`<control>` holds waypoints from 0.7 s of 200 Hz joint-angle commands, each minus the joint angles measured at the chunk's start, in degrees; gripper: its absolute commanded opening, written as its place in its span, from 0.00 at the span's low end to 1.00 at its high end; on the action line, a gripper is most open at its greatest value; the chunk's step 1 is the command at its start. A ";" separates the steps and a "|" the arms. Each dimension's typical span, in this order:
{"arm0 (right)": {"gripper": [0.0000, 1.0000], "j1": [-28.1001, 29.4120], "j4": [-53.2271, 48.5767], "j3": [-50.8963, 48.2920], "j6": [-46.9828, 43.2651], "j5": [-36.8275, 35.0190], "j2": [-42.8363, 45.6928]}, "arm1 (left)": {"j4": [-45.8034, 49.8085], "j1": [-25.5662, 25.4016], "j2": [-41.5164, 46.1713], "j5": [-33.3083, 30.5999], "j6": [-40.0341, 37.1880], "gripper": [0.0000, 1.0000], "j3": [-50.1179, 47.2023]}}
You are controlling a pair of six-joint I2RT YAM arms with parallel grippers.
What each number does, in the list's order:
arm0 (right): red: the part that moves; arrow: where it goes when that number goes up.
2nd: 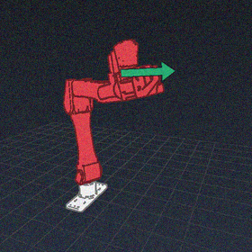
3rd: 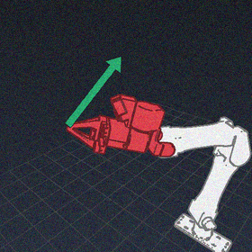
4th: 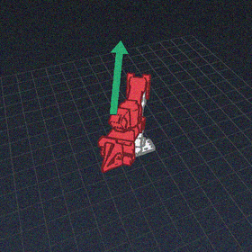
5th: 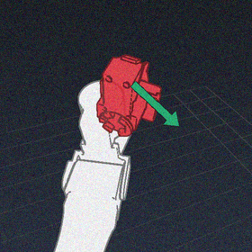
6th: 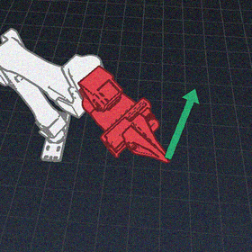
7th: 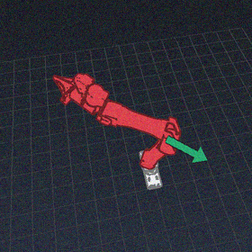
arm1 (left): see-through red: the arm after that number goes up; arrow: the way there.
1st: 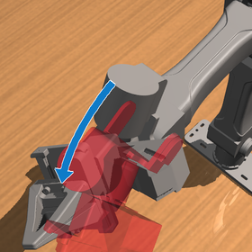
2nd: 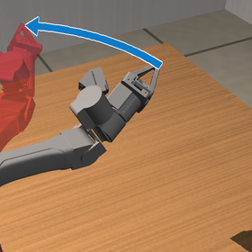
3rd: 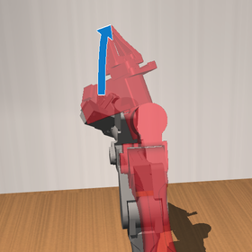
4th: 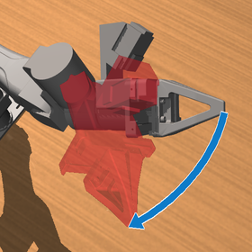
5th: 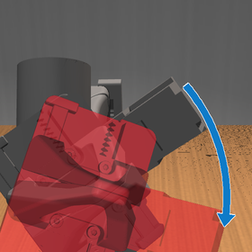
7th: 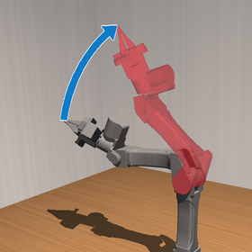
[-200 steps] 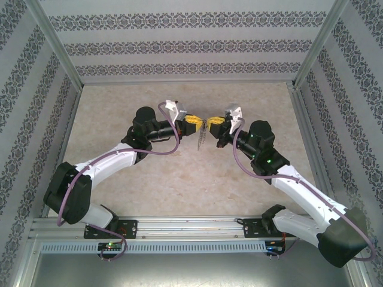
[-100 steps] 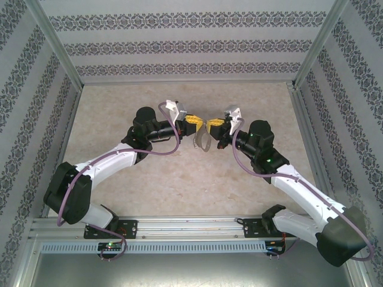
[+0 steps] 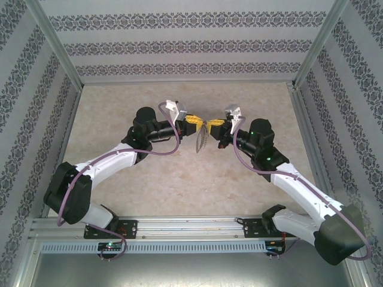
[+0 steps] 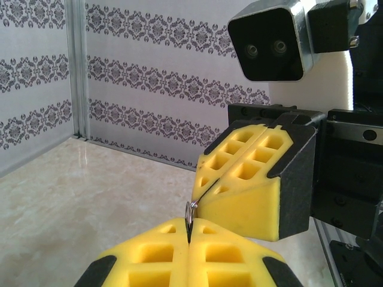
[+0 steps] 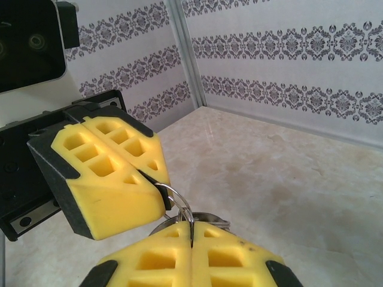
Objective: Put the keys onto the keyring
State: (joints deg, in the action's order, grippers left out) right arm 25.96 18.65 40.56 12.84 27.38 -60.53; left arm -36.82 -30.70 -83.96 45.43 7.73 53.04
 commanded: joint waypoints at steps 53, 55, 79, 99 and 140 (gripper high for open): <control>0.00 -1.61 -0.35 -1.91 1.83 3.90 -0.02 | -6.40 -1.03 2.26 0.25 -0.61 0.00 -0.57; 0.00 -1.61 -0.41 -1.87 1.84 4.37 -0.09 | -6.42 -1.03 2.26 0.26 -0.61 0.00 -0.57; 0.25 -2.86 -1.33 -2.03 2.46 6.42 -0.14 | -6.60 -1.01 2.14 0.23 -0.45 0.00 -0.50; 0.42 -5.60 0.18 -3.99 4.53 6.07 1.69 | -6.61 -0.99 2.06 0.37 -0.26 0.00 -0.39; 0.47 -8.38 0.68 -4.39 6.31 7.11 4.02 | -7.02 -1.02 1.70 0.81 0.16 0.00 -0.25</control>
State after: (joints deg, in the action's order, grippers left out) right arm 18.15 17.76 36.05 17.30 32.47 -58.24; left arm -39.46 -30.81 -83.74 45.19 7.75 52.27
